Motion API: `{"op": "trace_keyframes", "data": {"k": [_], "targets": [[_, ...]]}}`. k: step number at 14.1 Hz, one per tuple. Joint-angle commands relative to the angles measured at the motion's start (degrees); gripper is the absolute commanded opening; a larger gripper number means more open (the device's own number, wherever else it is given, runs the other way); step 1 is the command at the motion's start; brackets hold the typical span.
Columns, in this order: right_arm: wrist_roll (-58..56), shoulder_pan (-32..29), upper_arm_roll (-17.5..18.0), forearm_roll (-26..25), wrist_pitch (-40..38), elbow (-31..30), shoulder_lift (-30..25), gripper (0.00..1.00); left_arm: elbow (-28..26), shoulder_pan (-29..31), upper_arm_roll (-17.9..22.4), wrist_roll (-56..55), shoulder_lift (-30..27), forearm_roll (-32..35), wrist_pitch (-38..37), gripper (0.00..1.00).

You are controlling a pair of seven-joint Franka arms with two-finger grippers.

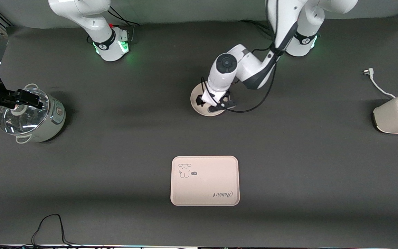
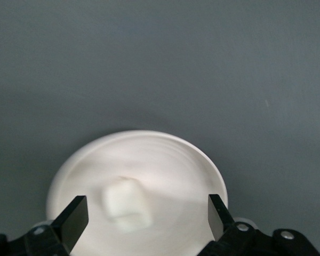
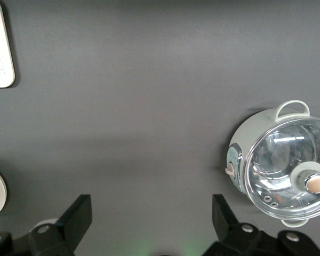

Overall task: Place bun in plate and plate on tray
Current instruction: 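Lower the bun onto the plate and open the left gripper, then raise the left gripper away while the right gripper moves toward the plate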

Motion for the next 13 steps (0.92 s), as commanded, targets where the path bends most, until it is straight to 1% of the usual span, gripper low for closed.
{"op": "trace_keyframes", "data": {"k": [1, 2, 4, 5, 7, 8, 10, 11, 12, 13], "targets": [[-0.58, 2.65, 0.1, -0.98, 0.49, -1.25, -1.62, 1.0, 1.16, 8.62, 0.09, 6.52, -10.79, 0.43, -16.1, 1.0], [-0.49, 3.53, 0.1, -0.72, 0.58, -1.42, -1.63, 1.0, 1.61, 12.57, 0.18, 9.51, -13.07, 0.51, -19.45, 1.0], [0.12, 6.51, 0.1, -0.54, 0.67, -1.42, -1.71, 1.0, 1.79, 19.96, 0.18, 14.53, -16.86, 1.38, -22.9, 1.0], [0.21, 7.66, 0.1, -0.37, 0.93, -1.51, -1.71, 1.0, 1.87, 22.95, 0.18, 17.16, -18.36, 3.57, -24.48, 1.0], [2.04, 11.78, 0.1, -0.19, 2.07, -1.6, -1.63, 1.0, 3.62, 29.54, 0.88, 22.44, -19.42, 5.52, -27.64, 1.0], [5.01, 13.97, 0.18, -0.19, 2.6, -1.69, -1.63, 1.0, 4.5, 32.88, 1.06, 26.81, -19.43, 5.61, -29.05, 1.0], [12.48, 20.29, 0.19, 0.42, 5.4, -3.96, -1.8, 1.0, 7.31, 39.65, 1.15, 37.27, -19.51, 5.87, -32.47, 1.0], [16.43, 23.54, 0.1, 1.47, 7.07, -5.63, -1.98, 1.0, 8.45, 42.38, 1.15, 40.79, -19.69, 5.87, -34.32, 1.0], [21.17, 27.49, 0.1, 1.83, 8.74, -6.77, -1.98, 1.0, 8.73, 44.76, 1.15, 43.18, -20.56, 5.87, -35.29, 1.0], [25.13, 31.01, 0.1, 1.92, 10.06, -7.74, -1.98, 1.0, 8.64, 45.91, 1.15, 45.64, -21.7, 5.87, -35.57, 1.0]]}}
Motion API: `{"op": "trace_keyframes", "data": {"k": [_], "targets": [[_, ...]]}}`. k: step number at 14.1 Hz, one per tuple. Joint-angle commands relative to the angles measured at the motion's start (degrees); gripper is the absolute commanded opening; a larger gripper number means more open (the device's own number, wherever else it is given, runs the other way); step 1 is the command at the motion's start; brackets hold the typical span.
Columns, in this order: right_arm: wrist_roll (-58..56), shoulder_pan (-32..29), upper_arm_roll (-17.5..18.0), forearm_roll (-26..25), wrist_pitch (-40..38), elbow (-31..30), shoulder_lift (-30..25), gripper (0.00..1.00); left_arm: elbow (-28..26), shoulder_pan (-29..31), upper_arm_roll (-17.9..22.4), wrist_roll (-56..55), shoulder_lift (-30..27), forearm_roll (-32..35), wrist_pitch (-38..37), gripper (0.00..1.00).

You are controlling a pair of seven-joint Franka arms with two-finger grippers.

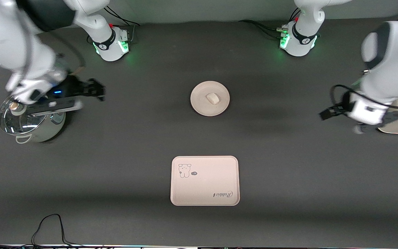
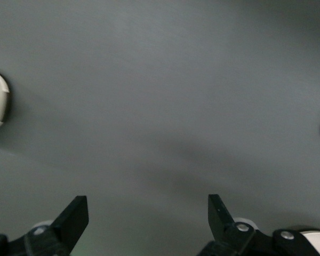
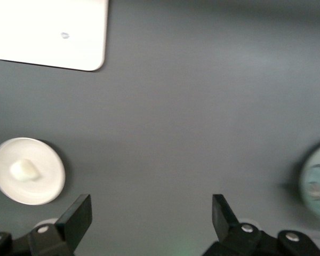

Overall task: Place bun in plate and plate on tray
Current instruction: 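Raise the left gripper away while the right gripper moves toward the plate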

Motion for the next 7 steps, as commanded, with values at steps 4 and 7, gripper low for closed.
{"op": "trace_keyframes", "data": {"k": [4, 7], "targets": [[22.46, 18.48, -0.65, 1.04, 12.63, -8.93, -0.95, 1.0, 0.6, -3.73, 6.45, 9.38, -3.59, 1.4, -2.83, 1.0], [28.64, 24.29, -0.65, 4.53, 20.28, -14.03, -0.94, 1.0, 0.86, -15.71, 18.26, 9.38, -3.67, 2.72, -3.45, 1.0]]}}
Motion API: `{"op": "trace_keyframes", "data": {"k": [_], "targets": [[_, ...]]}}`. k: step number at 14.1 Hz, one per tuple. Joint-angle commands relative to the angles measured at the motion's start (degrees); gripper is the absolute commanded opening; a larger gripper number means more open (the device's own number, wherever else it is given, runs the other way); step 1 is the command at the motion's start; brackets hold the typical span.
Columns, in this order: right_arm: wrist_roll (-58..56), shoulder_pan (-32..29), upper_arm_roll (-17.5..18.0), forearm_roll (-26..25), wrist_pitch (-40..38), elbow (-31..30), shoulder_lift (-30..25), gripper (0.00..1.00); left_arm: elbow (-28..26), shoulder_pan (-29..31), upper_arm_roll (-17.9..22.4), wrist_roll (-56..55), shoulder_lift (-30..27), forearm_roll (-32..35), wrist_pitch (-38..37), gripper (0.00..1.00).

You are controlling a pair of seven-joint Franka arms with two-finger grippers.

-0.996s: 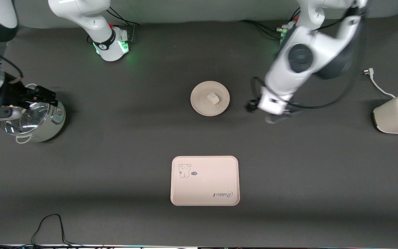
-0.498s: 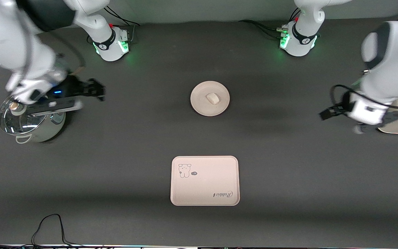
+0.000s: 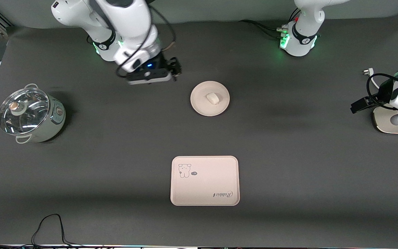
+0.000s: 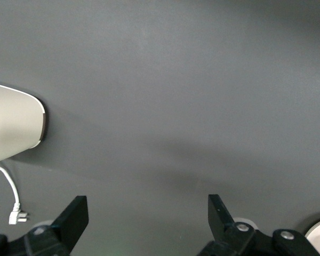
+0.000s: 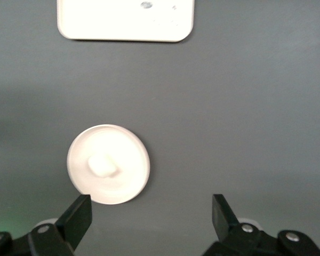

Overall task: Place bun in plate and plate on tray
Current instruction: 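Raise the left gripper away while the right gripper moves toward the plate, then lower the right gripper to the plate rim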

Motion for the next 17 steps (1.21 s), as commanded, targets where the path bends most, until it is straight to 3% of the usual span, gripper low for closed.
{"op": "trace_keyframes", "data": {"k": [1, 4, 6, 10, 12, 17], "targets": [[2.4, 3.3, -0.87, 6.01, 6.61, -5.79, -1.46, 1.0, -0.23, -9.1, 7.42, 0.7, -1.0, 2.99, -1.51, 1.0], [1.79, 4.01, -0.87, 6.83, 8.56, -9.15, -2.25, 1.0, 0.29, -11.33, 9.45, 0.78, -1.09, 5.29, -2.22, 1.0], [1.44, 4.27, -0.87, 6.83, 9.7, -10.55, -2.34, 1.0, 3.52, -11.59, 9.1, 0.26, -1.18, 4.86, -6.5, 1.0], [1.61, 5.86, -0.78, 6.83, 19.52, -18.27, -1.12, 1.0, 4.16, -11.5, 8.75, -0.09, -2.14, 0.73, -7.67, 1.0], [1.7, 6.12, -0.7, 6.83, 26.11, -21.79, 0.9, 1.0, 3.99, -11.5, 8.84, -0.09, -2.23, 0.63, -7.58, 1.0], [2.49, 7.79, -0.78, 6.83, 38.08, -22.86, 10.3, 1.0, 5.22, -11.77, 8.75, -0.18, -0.91, 0.63, -8.46, 1.0]]}}
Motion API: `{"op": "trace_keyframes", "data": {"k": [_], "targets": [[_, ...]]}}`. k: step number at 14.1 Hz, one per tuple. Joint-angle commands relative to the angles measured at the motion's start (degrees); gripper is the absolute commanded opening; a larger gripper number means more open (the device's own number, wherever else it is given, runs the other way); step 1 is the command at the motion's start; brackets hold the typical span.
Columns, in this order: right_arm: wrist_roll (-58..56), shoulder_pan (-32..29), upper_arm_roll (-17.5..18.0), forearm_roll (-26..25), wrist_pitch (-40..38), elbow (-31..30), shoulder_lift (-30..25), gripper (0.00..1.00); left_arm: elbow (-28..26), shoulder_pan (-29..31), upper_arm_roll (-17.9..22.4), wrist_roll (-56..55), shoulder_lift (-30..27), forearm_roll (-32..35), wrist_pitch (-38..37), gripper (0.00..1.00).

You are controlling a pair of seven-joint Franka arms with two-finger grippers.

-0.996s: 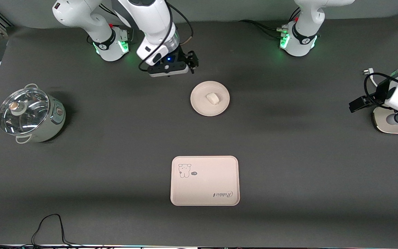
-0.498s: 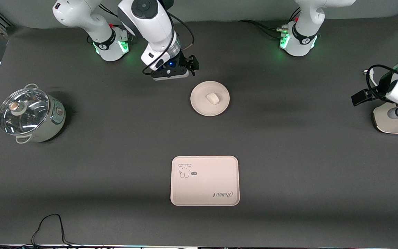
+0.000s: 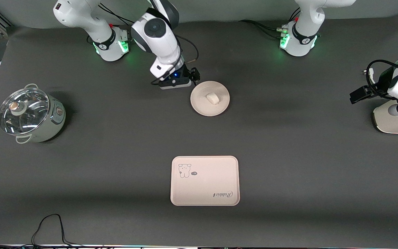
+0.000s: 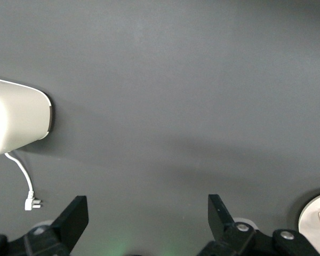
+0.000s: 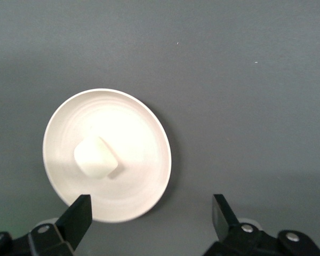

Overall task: Place bun in plate and plate on tray
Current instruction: 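Lower the right gripper to the plate rim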

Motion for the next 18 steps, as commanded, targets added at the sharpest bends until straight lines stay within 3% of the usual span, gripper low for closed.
{"op": "trace_keyframes", "data": {"k": [1, 7, 14, 16, 18], "targets": [[1.76, 1.26, -0.74, 0.97, 6.76, 0.09, 5.27, 1.0, 1.26, -1.02, 0.7, -0.12, 0.51, -0.53, -1.42, 1.0], [5.18, 4.16, -0.74, 0.97, 20.14, -0.79, 15.47, 1.0, 1.26, -0.84, 0.7, 0.32, 0.78, -0.44, -1.86, 1.0], [6.16, 3.99, -0.65, 0.97, 22.0, -2.99, 15.3, 1.0, 1.35, -0.75, 0.7, -0.2, 0.86, -0.44, -3.01, 1.0], [5.9, 3.81, -0.73, 0.97, 21.82, -2.99, 14.95, 0.8, 1.35, -0.93, 0.78, -0.29, 0.95, -0.27, -2.83, 1.0], [5.81, 3.72, -0.74, 0.97, 21.47, -2.9, 14.86, 0.49, 1.44, -0.93, 0.7, -0.29, 1.39, -0.27, -2.57, 1.0]]}}
